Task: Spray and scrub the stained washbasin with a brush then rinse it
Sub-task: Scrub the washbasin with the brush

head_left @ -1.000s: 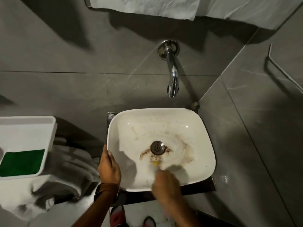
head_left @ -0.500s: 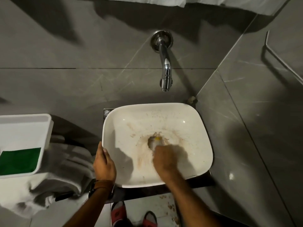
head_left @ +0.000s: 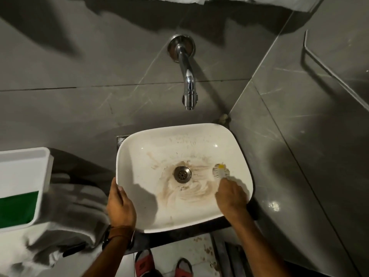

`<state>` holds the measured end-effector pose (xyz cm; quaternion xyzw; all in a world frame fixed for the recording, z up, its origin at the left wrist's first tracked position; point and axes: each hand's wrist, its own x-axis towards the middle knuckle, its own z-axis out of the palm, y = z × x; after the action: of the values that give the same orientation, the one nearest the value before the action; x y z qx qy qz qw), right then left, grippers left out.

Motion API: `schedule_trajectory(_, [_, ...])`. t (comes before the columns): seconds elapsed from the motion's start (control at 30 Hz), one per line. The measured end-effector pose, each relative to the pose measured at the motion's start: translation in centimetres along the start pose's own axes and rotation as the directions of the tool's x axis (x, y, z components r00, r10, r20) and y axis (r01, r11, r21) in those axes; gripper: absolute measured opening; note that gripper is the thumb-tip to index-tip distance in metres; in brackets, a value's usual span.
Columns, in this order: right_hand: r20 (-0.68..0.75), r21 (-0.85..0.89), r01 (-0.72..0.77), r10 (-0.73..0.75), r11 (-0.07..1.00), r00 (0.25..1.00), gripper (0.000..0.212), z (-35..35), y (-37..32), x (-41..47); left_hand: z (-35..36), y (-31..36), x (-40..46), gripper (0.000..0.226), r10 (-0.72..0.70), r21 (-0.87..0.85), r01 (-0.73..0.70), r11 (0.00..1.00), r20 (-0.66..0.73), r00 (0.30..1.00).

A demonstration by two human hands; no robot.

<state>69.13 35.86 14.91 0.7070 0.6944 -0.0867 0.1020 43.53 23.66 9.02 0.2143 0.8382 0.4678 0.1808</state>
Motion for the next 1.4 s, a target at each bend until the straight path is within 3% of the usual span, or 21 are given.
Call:
schedule_trajectory(0.07, [-0.046,0.058,-0.046,0.048,0.997,0.998,0.025,0.4,0.1,1.1,0.0,-0.2,0.1,0.042,0.004,0.009,-0.004,1.0,0.0,1.0])
schedule_trajectory(0.17, [-0.084,0.231,-0.021,0.041,0.973,0.996,0.032,1.1,-5.9,4.5,0.0,-0.6,0.2,0.041,0.03,0.064,-0.03,0.998,-0.001,1.0])
schedule_trajectory(0.2, [-0.056,0.274,0.037,-0.023,0.961,0.998,0.035,1.4,-8.7,4.9,0.0,-0.7,0.3,0.041,0.038,0.086,-0.037,0.996,-0.006,0.999])
schedule_trajectory(0.27, [-0.001,0.279,0.28,-0.291,0.919,0.957,0.041,2.5,-14.9,3.1,0.1,-0.8,0.4,0.04,0.05,0.122,-0.049,0.991,-0.009,0.999])
schedule_trajectory(0.33, [0.071,0.25,0.53,-0.562,0.81,0.824,0.045,3.7,-18.9,-1.3,0.0,-0.6,0.4,0.039,0.047,0.131,-0.046,0.99,-0.001,0.999])
schedule_trajectory(0.4, [0.077,0.223,0.604,-0.632,0.765,0.771,0.048,4.4,-18.7,-2.1,0.0,-0.5,0.4,0.041,0.057,0.135,-0.057,0.989,0.008,0.998])
schedule_trajectory(0.47, [0.003,0.201,0.491,-0.502,0.847,0.865,0.043,3.0,-15.8,1.5,0.0,-0.6,0.4,0.042,0.068,0.157,-0.068,0.985,0.006,0.998])
schedule_trajectory(0.53, [-0.053,0.239,0.168,-0.16,0.956,0.986,0.046,1.8,-10.7,5.8,0.0,-0.5,0.3,0.043,0.058,0.167,-0.058,0.984,0.007,0.998])
schedule_trajectory(0.57, [-0.12,0.241,0.012,0.017,0.97,0.993,0.051,1.2,-8.0,7.3,0.0,-0.5,0.3,0.043,0.057,0.174,-0.058,0.983,0.006,0.998])
schedule_trajectory(0.63, [-0.189,0.245,-0.105,0.153,0.964,0.97,0.06,0.7,-5.4,7.4,-0.1,-0.3,0.2,0.042,0.056,0.182,-0.055,0.982,-0.001,0.998])
schedule_trajectory(0.8, [-0.036,0.51,-0.099,0.136,0.854,0.99,0.068,1.5,-13.0,6.5,-0.1,-0.2,0.1,0.041,0.052,0.188,-0.049,0.981,-0.01,0.999])
schedule_trajectory(0.83, [0.006,0.515,-0.06,0.066,0.855,0.998,0.07,1.7,-15.1,5.8,-0.1,-0.2,0.2,0.041,0.054,0.19,-0.051,0.981,-0.009,0.999])
schedule_trajectory(0.9, [0.079,0.456,0.159,-0.218,0.876,0.973,0.07,2.3,-18.4,2.9,-0.1,-0.3,0.3,0.042,0.045,0.189,-0.043,0.981,-0.006,0.999])
schedule_trajectory(0.97, [0.157,0.396,0.391,-0.481,0.831,0.863,0.062,3.0,-19.9,-0.7,-0.1,-0.3,0.3,0.042,0.02,0.184,-0.022,0.983,0.01,1.0])
schedule_trajectory(1.07, [0.124,0.329,0.517,-0.579,0.79,0.806,0.049,2.8,-18.2,-2.6,-0.4,0.0,0.1,0.04,0.027,0.135,-0.03,0.99,0.024,0.999])
schedule_trajectory(1.13, [0.107,0.189,0.533,-0.557,0.825,0.824,0.038,2.2,-14.7,-1.7,-0.5,0.2,0.1,0.04,0.039,0.132,-0.042,0.99,0.026,0.999])
schedule_trajectory(1.23, [0.066,0.01,0.274,-0.274,0.962,0.959,0.025,1.5,-6.6,1.9,-0.5,0.2,0.1,0.04,0.036,0.102,-0.038,0.994,0.026,0.999])
schedule_trajectory(1.3, [-0.026,-0.031,0.082,-0.083,0.996,0.996,0.025,1.1,-2.4,3.3,-0.5,0.2,0.1,0.04,0.035,0.081,-0.038,0.996,0.03,0.999])
schedule_trajectory(1.4, [0.058,0.016,0.052,-0.053,0.999,0.997,0.023,2.1,-3.3,0.7,-0.4,0.0,0.2,0.038,0.045,0.076,-0.046,0.996,0.015,0.999])
